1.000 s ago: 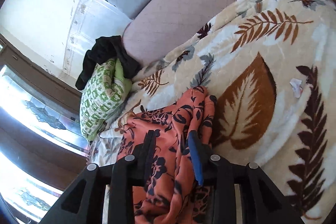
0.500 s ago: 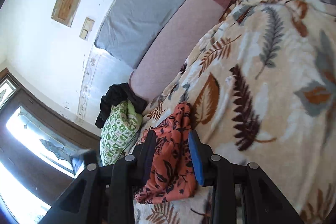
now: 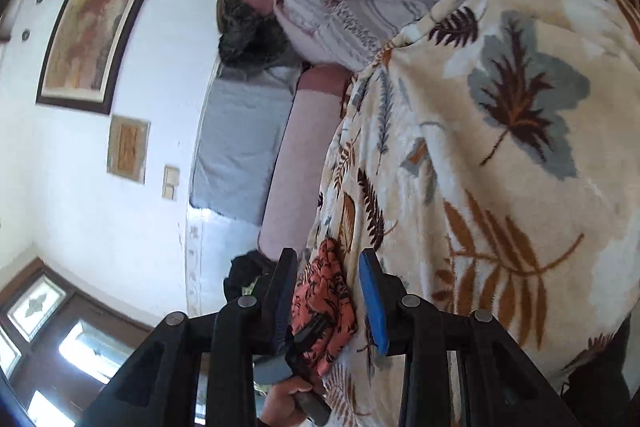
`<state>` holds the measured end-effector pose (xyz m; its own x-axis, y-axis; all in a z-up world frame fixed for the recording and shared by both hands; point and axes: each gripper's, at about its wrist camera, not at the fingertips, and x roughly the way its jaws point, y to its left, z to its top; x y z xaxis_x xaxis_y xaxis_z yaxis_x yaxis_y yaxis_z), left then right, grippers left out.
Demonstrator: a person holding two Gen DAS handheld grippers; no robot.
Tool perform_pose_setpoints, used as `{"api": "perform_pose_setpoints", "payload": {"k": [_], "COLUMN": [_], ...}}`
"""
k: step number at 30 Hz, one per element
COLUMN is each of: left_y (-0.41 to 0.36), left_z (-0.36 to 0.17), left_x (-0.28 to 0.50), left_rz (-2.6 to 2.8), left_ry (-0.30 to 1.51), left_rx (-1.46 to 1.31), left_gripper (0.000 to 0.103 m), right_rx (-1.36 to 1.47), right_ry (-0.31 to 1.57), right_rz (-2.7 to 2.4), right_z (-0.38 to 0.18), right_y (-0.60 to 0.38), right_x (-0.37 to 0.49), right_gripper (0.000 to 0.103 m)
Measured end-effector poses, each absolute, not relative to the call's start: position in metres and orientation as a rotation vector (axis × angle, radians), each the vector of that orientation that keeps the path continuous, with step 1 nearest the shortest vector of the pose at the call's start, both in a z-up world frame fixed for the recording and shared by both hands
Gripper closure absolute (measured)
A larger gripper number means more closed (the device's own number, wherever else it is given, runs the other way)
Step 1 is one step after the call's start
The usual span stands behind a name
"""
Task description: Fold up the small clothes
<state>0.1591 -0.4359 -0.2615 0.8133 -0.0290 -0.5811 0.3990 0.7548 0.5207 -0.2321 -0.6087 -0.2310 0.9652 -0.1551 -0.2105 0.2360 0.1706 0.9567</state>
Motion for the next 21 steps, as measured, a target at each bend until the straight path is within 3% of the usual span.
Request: {"api": "perform_pose_setpoints", "payload": {"k": [9, 14, 21], "left_y": [-0.439, -0.44, -0.447], "left_z": [-0.261, -0.264, -0.262], "left_x": [0.168, 0.167, 0.166], "left_rz": [-0.306, -0.309, -0.26], "left_ry": [0.641, 0.634, 0.667], "left_rx": [0.77, 0.779, 0.827], "left_gripper": [0.019, 0.019, 0.019], "right_rx": [1.161, 1.26, 1.244], "right_ry": [0.321, 0.211, 0.246], "right_rz": [-0.309, -0.356, -0.331], "right_z": [-0.211, -0.214, -0.214], "right_y": [-0.564, -0.571, -0.57], "right_x": [-0.196, -0.237, -0.232], "right_gripper": [0.068, 0.067, 0.067]}}
